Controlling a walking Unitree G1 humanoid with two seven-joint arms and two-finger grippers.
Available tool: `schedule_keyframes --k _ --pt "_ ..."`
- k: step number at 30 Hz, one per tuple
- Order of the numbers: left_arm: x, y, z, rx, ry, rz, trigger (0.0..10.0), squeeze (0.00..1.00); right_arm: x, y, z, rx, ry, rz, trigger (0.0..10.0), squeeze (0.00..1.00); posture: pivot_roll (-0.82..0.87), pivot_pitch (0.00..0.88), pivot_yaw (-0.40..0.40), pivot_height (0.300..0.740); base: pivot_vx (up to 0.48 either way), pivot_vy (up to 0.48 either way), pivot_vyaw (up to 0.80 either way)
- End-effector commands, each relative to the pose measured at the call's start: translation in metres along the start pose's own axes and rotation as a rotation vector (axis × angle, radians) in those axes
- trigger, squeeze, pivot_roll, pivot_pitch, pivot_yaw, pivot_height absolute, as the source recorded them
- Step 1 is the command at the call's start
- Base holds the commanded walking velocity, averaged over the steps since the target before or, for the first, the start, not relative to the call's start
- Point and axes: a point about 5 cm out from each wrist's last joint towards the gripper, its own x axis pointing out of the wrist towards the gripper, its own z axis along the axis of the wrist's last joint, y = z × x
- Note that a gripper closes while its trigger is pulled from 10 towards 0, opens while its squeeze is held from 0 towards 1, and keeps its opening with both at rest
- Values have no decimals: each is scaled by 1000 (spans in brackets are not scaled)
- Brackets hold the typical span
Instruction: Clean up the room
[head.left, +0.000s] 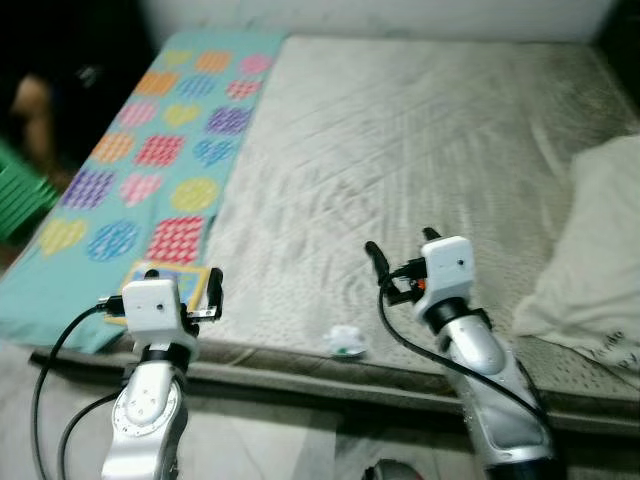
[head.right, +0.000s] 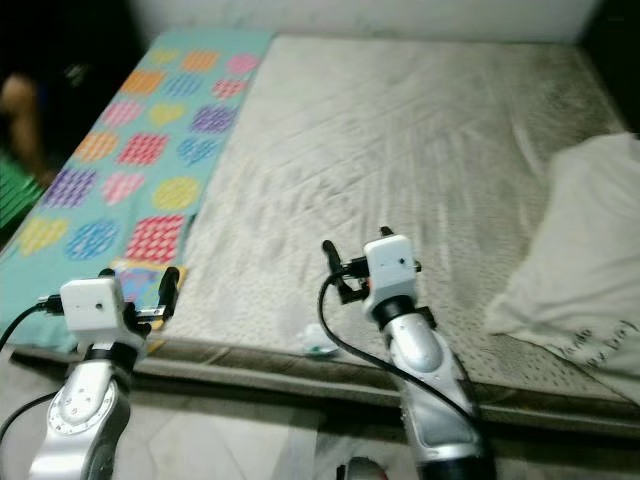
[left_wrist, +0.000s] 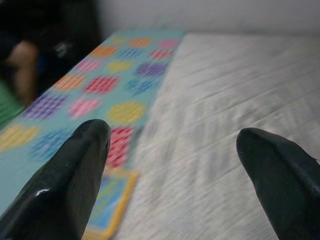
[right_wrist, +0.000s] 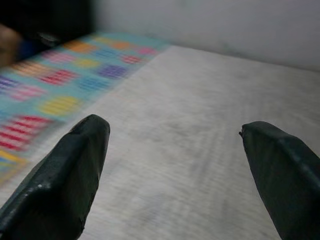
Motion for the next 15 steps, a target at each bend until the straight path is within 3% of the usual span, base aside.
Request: schedule_keyframes --k 1,15 --pt "-5 4 -3 14 13 -1 10000 0 1 2 1 13 -4 -6 10000 0 -113 157 17 740 281 0 0" --pt "-10 9 -11 26 85 27 10000 0 0 1 -1 16 4 -8 10000 0 -103 154 9 740 20 0 0"
